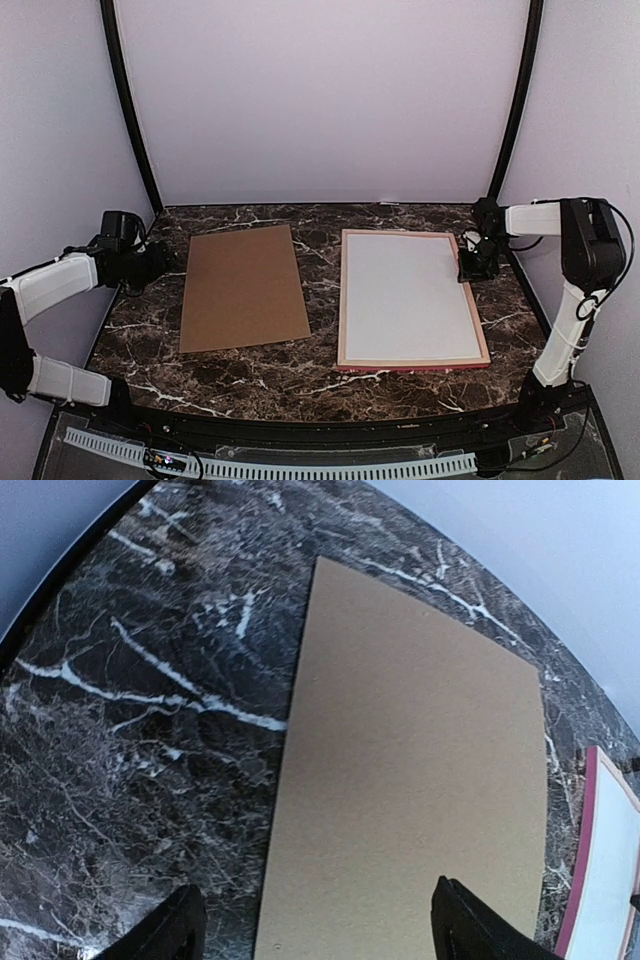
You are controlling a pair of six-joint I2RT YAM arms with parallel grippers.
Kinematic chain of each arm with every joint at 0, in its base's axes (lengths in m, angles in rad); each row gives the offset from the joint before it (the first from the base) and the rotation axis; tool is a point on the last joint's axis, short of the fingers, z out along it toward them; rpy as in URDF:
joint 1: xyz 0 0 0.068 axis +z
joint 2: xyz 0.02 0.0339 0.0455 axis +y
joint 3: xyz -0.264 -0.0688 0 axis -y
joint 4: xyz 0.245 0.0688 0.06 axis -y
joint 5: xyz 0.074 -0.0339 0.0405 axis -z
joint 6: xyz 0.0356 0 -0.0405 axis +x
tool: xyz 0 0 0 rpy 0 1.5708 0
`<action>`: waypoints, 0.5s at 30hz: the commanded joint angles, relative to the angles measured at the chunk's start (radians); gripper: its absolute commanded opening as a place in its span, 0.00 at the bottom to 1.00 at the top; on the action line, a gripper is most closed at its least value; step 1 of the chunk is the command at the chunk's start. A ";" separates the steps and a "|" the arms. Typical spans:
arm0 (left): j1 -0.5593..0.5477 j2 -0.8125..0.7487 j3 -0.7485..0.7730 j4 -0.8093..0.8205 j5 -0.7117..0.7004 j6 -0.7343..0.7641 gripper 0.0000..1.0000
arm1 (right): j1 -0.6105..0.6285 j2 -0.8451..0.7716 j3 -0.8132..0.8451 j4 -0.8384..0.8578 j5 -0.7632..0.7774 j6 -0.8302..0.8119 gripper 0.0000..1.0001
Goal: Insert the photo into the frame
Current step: Pick up the backboard from the center of the board.
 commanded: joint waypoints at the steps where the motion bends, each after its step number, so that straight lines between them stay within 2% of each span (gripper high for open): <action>1: 0.041 0.033 -0.040 0.028 0.048 0.036 0.80 | 0.023 -0.017 0.036 0.004 0.099 0.026 0.40; 7: 0.046 0.107 -0.027 0.059 0.093 0.067 0.82 | 0.136 -0.069 0.104 -0.011 0.182 0.070 0.62; 13: 0.065 0.198 0.005 0.083 0.141 0.093 0.85 | 0.335 -0.027 0.198 0.011 0.111 0.127 0.68; 14: 0.070 0.210 0.012 0.082 0.145 0.096 0.93 | 0.367 -0.013 0.214 0.025 0.090 0.144 0.69; 15: 0.071 0.236 0.027 0.077 0.155 0.103 0.96 | 0.399 0.002 0.234 0.040 0.064 0.157 0.69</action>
